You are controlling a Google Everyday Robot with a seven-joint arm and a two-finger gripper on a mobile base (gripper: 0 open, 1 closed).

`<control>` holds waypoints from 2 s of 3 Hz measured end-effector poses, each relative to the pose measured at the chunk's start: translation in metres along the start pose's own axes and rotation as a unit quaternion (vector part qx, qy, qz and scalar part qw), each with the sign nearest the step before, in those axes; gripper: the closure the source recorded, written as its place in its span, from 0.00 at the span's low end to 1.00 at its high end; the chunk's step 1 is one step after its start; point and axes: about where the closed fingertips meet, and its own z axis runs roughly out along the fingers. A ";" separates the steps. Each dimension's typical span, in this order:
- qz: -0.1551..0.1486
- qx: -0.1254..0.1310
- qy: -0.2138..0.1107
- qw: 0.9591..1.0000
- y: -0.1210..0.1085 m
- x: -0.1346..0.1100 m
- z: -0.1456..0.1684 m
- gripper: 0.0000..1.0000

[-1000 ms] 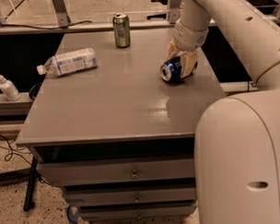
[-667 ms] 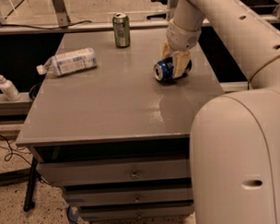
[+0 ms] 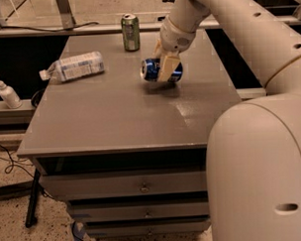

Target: Place pepsi can upright

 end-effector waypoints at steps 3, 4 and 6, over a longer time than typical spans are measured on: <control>0.162 0.067 -0.217 0.960 0.021 -0.085 -0.036 1.00; 0.175 0.077 -0.237 0.952 0.020 -0.084 -0.043 1.00; 0.176 0.080 -0.257 0.947 0.017 -0.090 -0.041 1.00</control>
Offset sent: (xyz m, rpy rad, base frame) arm -0.0551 0.0702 0.0805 0.5236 0.0376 -0.2797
